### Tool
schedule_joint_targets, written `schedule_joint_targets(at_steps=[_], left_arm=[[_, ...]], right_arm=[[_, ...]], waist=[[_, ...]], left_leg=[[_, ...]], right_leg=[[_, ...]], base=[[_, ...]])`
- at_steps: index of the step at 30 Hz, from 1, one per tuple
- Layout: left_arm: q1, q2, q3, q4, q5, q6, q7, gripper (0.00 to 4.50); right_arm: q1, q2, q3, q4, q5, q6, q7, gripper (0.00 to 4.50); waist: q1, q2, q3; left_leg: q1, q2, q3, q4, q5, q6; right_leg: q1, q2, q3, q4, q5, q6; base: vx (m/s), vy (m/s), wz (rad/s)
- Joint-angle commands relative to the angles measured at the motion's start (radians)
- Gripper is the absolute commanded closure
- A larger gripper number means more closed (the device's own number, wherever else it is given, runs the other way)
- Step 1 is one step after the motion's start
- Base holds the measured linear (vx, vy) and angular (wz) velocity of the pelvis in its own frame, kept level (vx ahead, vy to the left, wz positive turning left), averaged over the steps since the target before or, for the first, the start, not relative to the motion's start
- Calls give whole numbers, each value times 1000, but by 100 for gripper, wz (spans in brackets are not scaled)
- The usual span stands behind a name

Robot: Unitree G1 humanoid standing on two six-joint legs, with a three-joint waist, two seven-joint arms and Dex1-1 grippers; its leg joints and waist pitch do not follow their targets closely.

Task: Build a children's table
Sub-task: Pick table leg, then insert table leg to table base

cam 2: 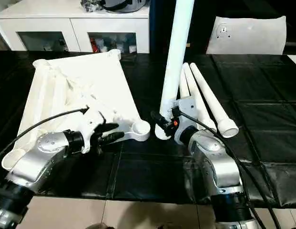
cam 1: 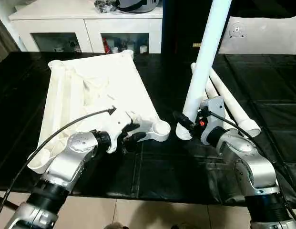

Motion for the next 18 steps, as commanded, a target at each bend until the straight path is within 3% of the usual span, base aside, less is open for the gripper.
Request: schedule_joint_targets(at_steps=[1,7,13,14,18], left_arm=[[-29,13,-13,67,42,-42,4,304],[-59,-6,-8,163,41,-71,-74,304],[-89,-1,-37,239,71,-105,-133,304],[-95,-2,-35,252,75,-112,-136,333],[-112,-4,-25,282,80,-132,-158,343]], right_arm=[[-2,4,2,-30,-1,-5,2,259],[-1,-4,11,-28,-3,-5,18,259],[-8,-11,16,-21,-6,-7,29,259],[-10,-12,16,-20,-7,-7,31,259],[-12,-15,18,-19,-6,-7,38,259]], waist=[[-1,1,-68],[-2,-5,-68],[-2,-4,-68],[-2,-3,-68],[-2,-4,-68]], left_leg=[[2,38,-9,-67,-150,23],[1,41,-9,-68,-143,23],[1,41,-8,-67,-137,31],[1,42,-9,-67,-134,32],[2,41,-8,-67,-137,31]], right_leg=[[59,-85,54,-87,-262,-125],[61,-90,55,-84,-264,-138],[61,-93,57,-85,-269,-144],[60,-92,56,-84,-262,-145],[61,-93,56,-84,-268,-146]], base=[[0,0,0],[0,0,0],[0,0,0],[0,0,0],[0,0,0]])
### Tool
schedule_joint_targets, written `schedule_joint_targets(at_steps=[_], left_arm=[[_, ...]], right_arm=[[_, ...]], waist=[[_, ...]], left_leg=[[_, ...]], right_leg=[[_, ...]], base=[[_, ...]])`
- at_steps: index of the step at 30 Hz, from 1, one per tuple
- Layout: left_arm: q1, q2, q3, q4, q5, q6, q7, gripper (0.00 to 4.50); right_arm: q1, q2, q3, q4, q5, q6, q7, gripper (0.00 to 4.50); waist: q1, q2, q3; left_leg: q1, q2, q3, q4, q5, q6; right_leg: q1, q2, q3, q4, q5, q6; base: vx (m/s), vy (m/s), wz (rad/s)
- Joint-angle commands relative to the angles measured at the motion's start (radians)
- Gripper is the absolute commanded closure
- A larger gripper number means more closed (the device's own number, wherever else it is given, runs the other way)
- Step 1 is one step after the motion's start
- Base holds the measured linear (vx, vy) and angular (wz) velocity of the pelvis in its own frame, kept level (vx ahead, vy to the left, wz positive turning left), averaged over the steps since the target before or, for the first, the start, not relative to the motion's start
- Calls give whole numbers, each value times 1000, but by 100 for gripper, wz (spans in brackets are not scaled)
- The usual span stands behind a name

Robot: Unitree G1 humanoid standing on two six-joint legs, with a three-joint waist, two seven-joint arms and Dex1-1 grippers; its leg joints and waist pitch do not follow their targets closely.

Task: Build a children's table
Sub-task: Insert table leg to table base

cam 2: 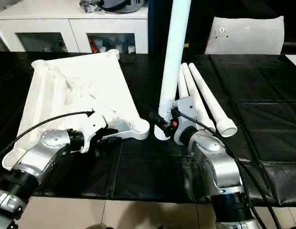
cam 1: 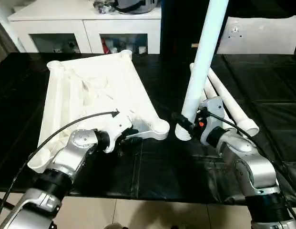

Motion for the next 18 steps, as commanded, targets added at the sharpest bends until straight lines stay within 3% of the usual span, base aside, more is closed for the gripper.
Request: schedule_joint_targets(at_steps=[1,5,8,18], left_arm=[[-5,3,3,24,4,0,-31,367],[-11,-1,9,22,-16,-3,-85,388],[-27,5,-12,57,20,-33,-102,417],[-69,29,-62,133,124,-97,-130,449]], right_arm=[[-14,-2,11,-18,-3,-8,9,259],[-18,-5,15,-15,-5,-9,18,259],[-24,-12,29,-11,-12,-11,35,259],[-41,-27,58,-4,-26,-25,74,259]], waist=[[3,-4,-68],[4,-5,-71],[4,-5,-72],[5,-12,-68]], left_leg=[[2,41,-9,-67,-137,31],[2,44,-10,-66,-122,34],[0,42,-8,-64,-106,44],[0,42,-7,-66,-120,42]], right_leg=[[59,-92,56,-85,-269,-146],[60,-93,57,-81,-241,-157],[62,-93,56,-78,-199,-167],[61,-95,57,-85,-281,-138]], base=[[0,0,0],[0,0,0],[0,0,0],[0,0,0]])
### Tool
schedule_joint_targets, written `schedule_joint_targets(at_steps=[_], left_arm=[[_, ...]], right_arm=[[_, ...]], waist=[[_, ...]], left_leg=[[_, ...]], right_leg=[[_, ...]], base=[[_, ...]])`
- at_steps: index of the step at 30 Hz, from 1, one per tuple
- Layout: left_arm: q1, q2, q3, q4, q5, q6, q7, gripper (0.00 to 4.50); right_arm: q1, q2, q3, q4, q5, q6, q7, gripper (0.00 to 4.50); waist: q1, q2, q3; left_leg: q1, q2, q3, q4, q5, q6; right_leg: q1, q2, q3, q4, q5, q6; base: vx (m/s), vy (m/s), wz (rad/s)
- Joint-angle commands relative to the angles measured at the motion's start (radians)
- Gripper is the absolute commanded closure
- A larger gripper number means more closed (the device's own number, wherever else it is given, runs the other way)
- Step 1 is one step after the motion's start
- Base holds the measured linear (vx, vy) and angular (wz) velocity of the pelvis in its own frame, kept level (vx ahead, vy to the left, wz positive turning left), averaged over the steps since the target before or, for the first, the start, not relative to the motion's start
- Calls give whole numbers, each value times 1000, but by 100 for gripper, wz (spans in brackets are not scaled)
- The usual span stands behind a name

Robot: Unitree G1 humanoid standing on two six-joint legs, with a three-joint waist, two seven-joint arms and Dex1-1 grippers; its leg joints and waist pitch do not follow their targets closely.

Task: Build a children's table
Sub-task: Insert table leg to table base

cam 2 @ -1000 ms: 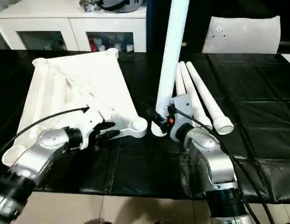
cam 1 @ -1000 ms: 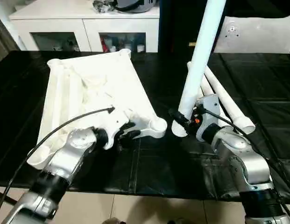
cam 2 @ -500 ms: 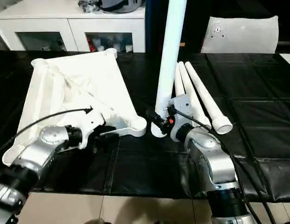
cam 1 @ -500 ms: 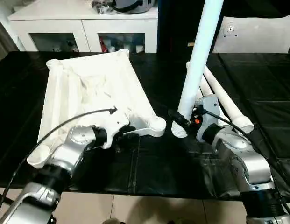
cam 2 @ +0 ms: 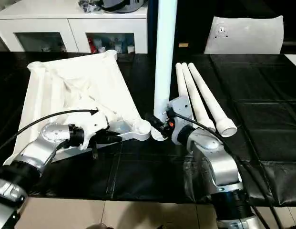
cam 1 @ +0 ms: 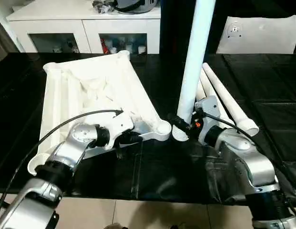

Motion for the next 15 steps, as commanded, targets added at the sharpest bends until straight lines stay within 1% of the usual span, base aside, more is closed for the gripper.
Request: schedule_joint_targets(at_steps=[1,3,4,5,6,7,8,9,10,11,12,13,14,15], left_arm=[[7,20,-27,41,55,0,0,449],[13,26,-23,25,46,-15,-21,450],[36,37,-23,-17,34,-41,-48,450],[49,43,-24,-39,28,-58,-65,450],[50,44,-23,-41,28,-61,-68,450],[53,44,-23,-43,28,-68,-73,450],[68,48,-20,-59,26,-76,-73,450],[87,54,-20,-81,17,-78,-90,450],[100,57,-20,-97,9,-79,-104,450],[108,58,-19,-108,4,-78,-114,450],[114,56,-16,-116,-10,-66,-128,450],[115,55,-14,-119,-14,-62,-131,450],[119,52,-8,-129,-27,-52,-142,450],[120,52,-6,-131,-29,-49,-144,450]], right_arm=[[-22,0,17,-5,-6,-19,8,259],[-30,-4,34,-12,-14,-37,24,259],[-37,-2,43,-20,-8,-55,48,259],[-42,0,44,-22,-3,-57,58,259],[-43,1,43,-22,-2,-57,60,259],[-45,2,42,-21,-1,-57,63,259],[-50,9,36,-22,16,-50,74,259],[-55,20,27,-23,39,-32,80,259],[-59,28,22,-24,57,-21,85,259],[-62,32,19,-24,68,-13,87,259],[-63,34,22,-23,84,-1,104,259],[-63,34,24,-22,89,1,111,259],[-63,35,38,-10,98,10,141,259],[-63,35,42,-7,101,13,151,259]], waist=[[5,-11,-66],[6,-14,-66],[5,-14,-66],[5,-16,-68],[3,-14,-68],[4,-12,-68],[4,-12,-71],[5,-14,-71],[5,-17,-70],[7,-14,-71],[7,-16,-71],[9,-15,-72],[10,-19,-71],[14,-21,-70]], left_leg=[[1,43,-9,-67,-124,41],[1,44,-9,-68,-134,37],[2,45,-9,-68,-136,36],[-2,47,-11,-68,-129,38],[-2,48,-10,-68,-120,42],[3,49,-9,-67,-120,44],[2,48,-8,-65,-113,46],[2,50,-8,-66,-103,51],[1,51,-8,-67,-104,52],[2,52,-9,-67,-103,55],[4,52,-7,-67,-98,56],[6,52,-6,-67,-96,56],[5,53,-6,-68,-100,57],[6,52,-6,-69,-109,55]], right_leg=[[59,-95,56,-86,-293,-134],[58,-97,56,-87,-321,-133],[58,-97,56,-86,-321,-134],[61,-100,57,-81,-307,-136],[58,-98,57,-80,-284,-141],[54,-96,58,-82,-277,-145],[57,-96,59,-77,-244,-158],[57,-96,59,-74,-216,-165],[57,-98,59,-72,-213,-168],[57,-100,59,-71,-210,-172],[54,-95,58,-71,-199,-175],[54,-96,59,-70,-186,-180],[55,-96,59,-69,-179,-185],[55,-97,58,-68,-191,-184]], base=[[0,0,0],[0,0,0],[0,0,0],[0,0,0],[0,0,0],[0,0,0],[0,0,0],[0,0,0],[0,0,0],[0,0,0],[0,0,0],[0,0,0],[0,0,0],[0,0,0]])
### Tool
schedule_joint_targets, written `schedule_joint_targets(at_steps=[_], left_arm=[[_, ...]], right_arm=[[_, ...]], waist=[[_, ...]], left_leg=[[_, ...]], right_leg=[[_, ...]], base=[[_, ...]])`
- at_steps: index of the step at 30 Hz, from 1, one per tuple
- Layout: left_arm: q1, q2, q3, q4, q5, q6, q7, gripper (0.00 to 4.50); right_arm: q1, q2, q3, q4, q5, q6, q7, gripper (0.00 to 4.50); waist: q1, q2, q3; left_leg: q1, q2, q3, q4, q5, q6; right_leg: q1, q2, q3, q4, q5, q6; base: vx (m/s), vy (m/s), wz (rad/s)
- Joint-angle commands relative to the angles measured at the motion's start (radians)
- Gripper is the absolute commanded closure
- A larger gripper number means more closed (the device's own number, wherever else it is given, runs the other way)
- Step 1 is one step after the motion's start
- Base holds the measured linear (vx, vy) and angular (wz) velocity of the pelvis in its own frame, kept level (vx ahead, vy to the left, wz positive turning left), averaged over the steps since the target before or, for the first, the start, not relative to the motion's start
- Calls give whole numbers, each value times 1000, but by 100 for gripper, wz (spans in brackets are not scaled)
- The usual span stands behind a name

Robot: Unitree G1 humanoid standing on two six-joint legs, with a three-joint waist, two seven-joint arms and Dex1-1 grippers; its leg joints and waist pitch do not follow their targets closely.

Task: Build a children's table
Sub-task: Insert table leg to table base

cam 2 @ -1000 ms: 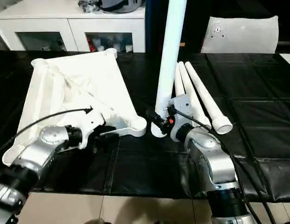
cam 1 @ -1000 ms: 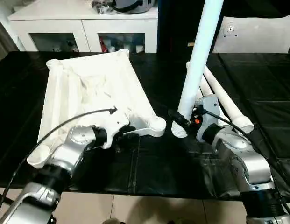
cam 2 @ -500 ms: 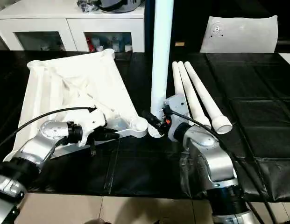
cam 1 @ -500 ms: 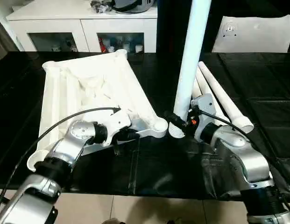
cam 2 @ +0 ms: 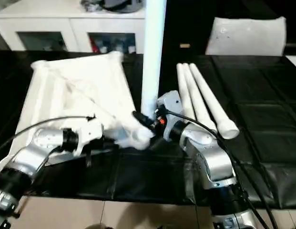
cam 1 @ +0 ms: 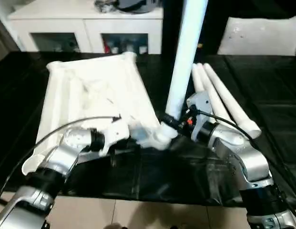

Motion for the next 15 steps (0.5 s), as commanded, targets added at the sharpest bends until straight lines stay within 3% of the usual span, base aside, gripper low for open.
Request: schedule_joint_targets(at_steps=[1,5,10,15], left_arm=[[16,-2,-16,-12,-1,15,-34,450],[22,2,-12,-31,-7,33,-48,450],[34,7,-9,-55,-14,66,-62,450],[38,7,-1,-62,-27,71,-73,450]], right_arm=[[-18,3,18,1,20,9,38,259],[-20,8,30,34,-2,-11,43,259],[-11,-19,62,54,-26,-17,68,259],[1,-16,52,75,-31,-22,69,259]], waist=[[1,-14,-67],[5,-17,-64],[10,-18,-66],[10,-17,-66]], left_leg=[[4,52,-6,-68,-111,53],[5,51,-7,-70,-127,37],[5,52,-6,-70,-106,35],[4,50,-6,-69,-112,38]], right_leg=[[58,-97,58,-70,-198,-181],[56,-99,59,-76,-265,-158],[57,-98,59,-71,-228,-160],[58,-98,58,-75,-239,-153]], base=[[0,0,0],[0,0,0],[0,0,0],[0,0,0]])
